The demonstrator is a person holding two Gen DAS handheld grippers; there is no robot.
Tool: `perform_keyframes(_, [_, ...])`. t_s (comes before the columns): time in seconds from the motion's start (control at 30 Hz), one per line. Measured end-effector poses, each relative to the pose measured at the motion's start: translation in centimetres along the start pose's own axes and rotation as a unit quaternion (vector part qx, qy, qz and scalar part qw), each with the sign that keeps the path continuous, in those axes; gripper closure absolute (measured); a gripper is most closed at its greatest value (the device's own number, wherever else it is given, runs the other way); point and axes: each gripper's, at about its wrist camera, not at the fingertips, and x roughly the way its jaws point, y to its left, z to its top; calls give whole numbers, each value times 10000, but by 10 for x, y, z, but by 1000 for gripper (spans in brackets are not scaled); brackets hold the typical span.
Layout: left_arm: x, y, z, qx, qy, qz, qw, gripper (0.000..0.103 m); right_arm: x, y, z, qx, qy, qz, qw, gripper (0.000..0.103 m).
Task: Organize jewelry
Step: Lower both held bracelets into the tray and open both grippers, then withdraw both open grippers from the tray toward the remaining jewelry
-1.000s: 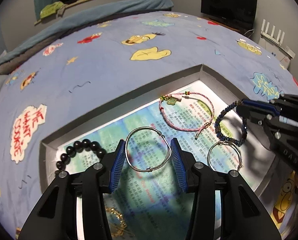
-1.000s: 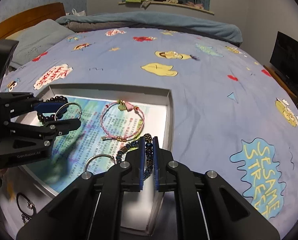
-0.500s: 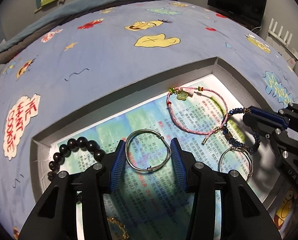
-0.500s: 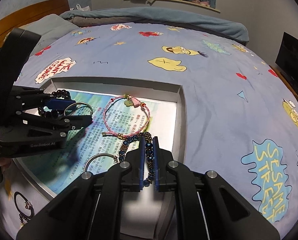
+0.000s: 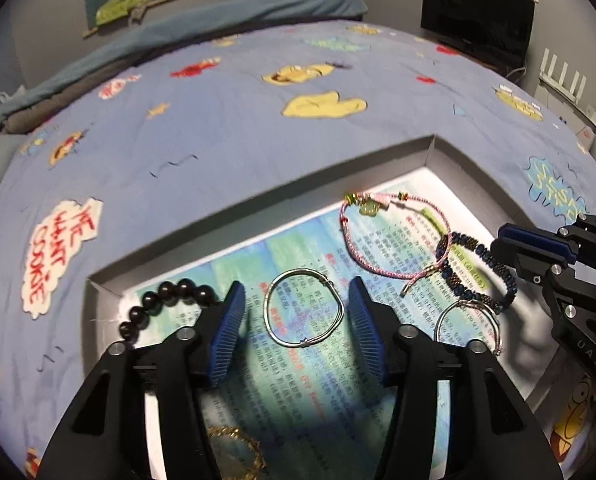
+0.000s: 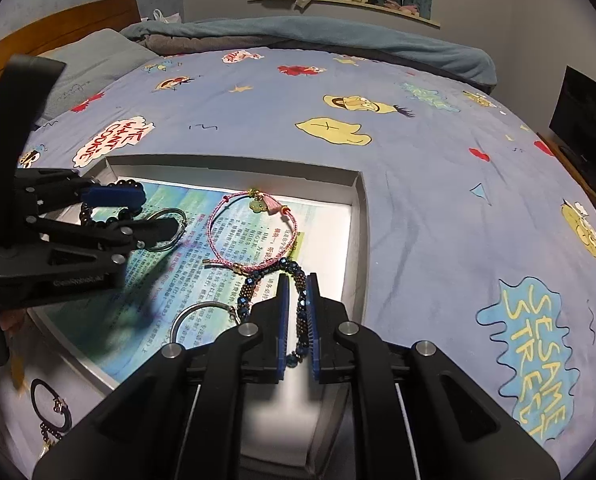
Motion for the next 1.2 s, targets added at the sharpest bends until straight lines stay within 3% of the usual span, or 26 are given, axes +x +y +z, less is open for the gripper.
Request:
perform_keyframes(0.37, [-40,6,-12,-141,-205,58,9997,42,-22,1,-6,31,-49,-6,10000,93])
perform_keyframes(0.4, [-45,8,-14,-178,-232,57,9996,42,-24,1,-6,63,-50,-3,10000,89])
perform_keyframes(0.47, [-51,9,-18,-212,-271,75,9994,32,-28,0,-7,103,-61,17,9999,61])
perform_keyframes(0.53, [-57,13,-22,-284,-350,181,9988,25,-33,2,-9,87,-99,27,9999,57])
perform_keyframes(0.6, [-61,16,-25,-352,-365,269,9984,25,-37,3,-10,83,-106,36,9999,47])
perform_keyframes(0.77, [-76,24,-33,-467,-493,408,9969,16,-49,6,-14,92,-195,0,9998,14])
perform_keyframes(0.87, [-81,26,-38,-526,-480,387,9967,10,-55,5,-15,115,-226,-64,9997,6])
perform_keyframes(1.2, [-108,25,-61,-466,-628,513,9956,9,-73,2,-27,205,-236,-205,9993,6])
